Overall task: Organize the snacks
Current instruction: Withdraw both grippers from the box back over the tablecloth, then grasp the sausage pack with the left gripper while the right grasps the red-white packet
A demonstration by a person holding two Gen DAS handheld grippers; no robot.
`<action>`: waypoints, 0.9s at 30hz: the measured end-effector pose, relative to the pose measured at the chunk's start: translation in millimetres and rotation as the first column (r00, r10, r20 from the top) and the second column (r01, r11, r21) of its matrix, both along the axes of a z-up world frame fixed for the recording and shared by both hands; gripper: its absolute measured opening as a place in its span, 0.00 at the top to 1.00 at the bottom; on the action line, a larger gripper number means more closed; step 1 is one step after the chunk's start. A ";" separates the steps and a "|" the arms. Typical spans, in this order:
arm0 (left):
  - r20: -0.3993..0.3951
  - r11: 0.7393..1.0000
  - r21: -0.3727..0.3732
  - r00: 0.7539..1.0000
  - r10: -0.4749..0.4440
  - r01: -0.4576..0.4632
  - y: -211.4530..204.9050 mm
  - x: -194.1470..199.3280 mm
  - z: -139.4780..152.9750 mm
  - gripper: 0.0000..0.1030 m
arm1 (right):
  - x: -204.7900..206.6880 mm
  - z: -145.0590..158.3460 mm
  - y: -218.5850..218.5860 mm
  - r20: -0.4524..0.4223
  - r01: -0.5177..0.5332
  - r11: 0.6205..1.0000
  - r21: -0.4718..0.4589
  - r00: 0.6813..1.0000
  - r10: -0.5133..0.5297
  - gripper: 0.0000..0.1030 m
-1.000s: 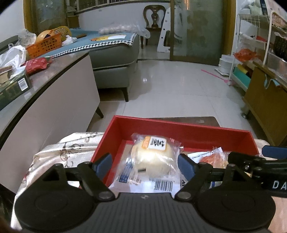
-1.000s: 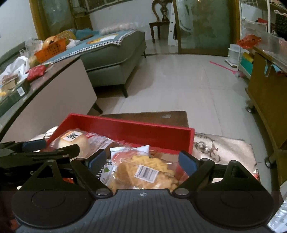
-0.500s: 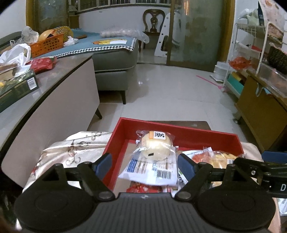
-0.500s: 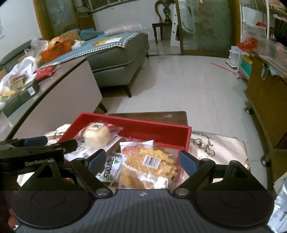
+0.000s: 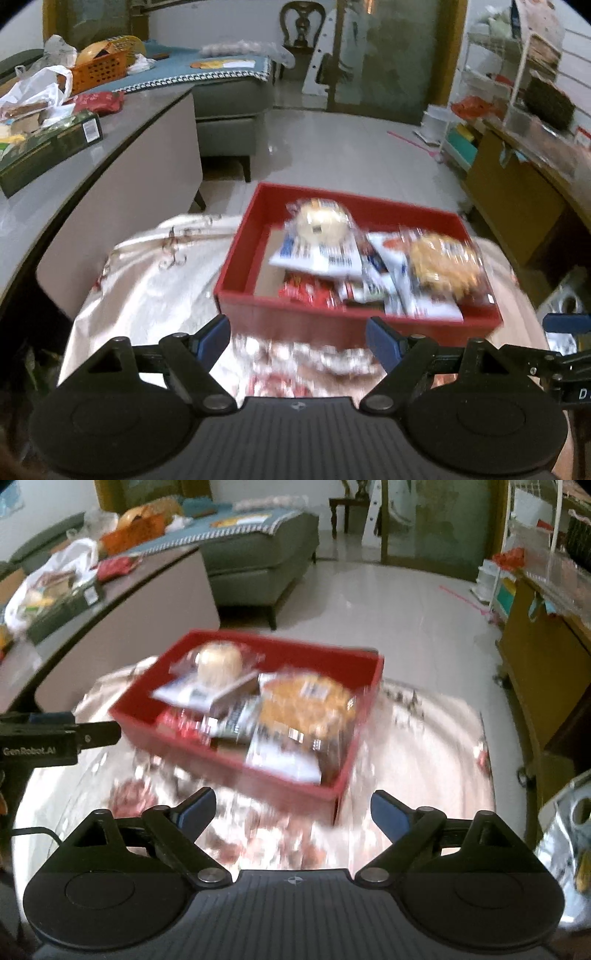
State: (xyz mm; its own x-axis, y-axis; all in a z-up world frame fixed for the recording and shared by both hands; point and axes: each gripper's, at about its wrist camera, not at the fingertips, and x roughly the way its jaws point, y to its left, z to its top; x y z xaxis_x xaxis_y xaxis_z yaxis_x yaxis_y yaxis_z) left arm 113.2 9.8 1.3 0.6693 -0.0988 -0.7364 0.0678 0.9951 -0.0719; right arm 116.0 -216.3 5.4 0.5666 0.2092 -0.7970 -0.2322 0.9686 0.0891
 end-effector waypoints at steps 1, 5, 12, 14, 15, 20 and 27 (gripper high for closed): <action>-0.010 1.000 -0.002 1.000 -0.010 0.010 0.3 -6.8 -1.7 0.27 | -5.6 -1.4 -0.6 -0.009 -0.003 1.000 0.000 1.000 0.003 0.09; -0.067 0.999 -0.002 0.996 -0.052 0.052 -1.0 -34.9 -12.4 0.27 | -27.5 -10.6 1.2 -0.050 -0.030 0.999 -0.015 0.998 0.029 0.08; -0.193 0.983 0.044 0.967 -0.167 0.179 -9.9 -84.6 -44.2 0.27 | -57.5 -36.7 13.2 -0.144 -0.101 0.993 -0.056 0.985 0.092 0.08; -0.224 0.974 0.070 0.954 -0.197 0.217 -14.5 -95.7 -54.7 0.27 | -61.6 -43.7 15.8 -0.174 -0.115 0.992 -0.054 0.979 0.105 0.08; -0.243 0.969 0.081 0.947 -0.208 0.234 -16.6 -99.7 -60.2 0.27 | -63.7 -47.7 17.6 -0.185 -0.123 0.991 -0.060 0.976 0.110 0.08; -0.306 0.959 0.086 0.923 -0.232 0.269 -20.4 -115.8 -82.9 0.27 | -67.2 -62.0 23.0 -0.229 -0.147 0.985 -0.094 0.966 0.122 0.07; -0.318 0.941 0.126 0.912 -0.260 0.313 -26.0 -112.2 -99.3 0.24 | -64.1 -77.6 26.4 -0.275 -0.170 0.980 -0.108 0.952 0.135 0.07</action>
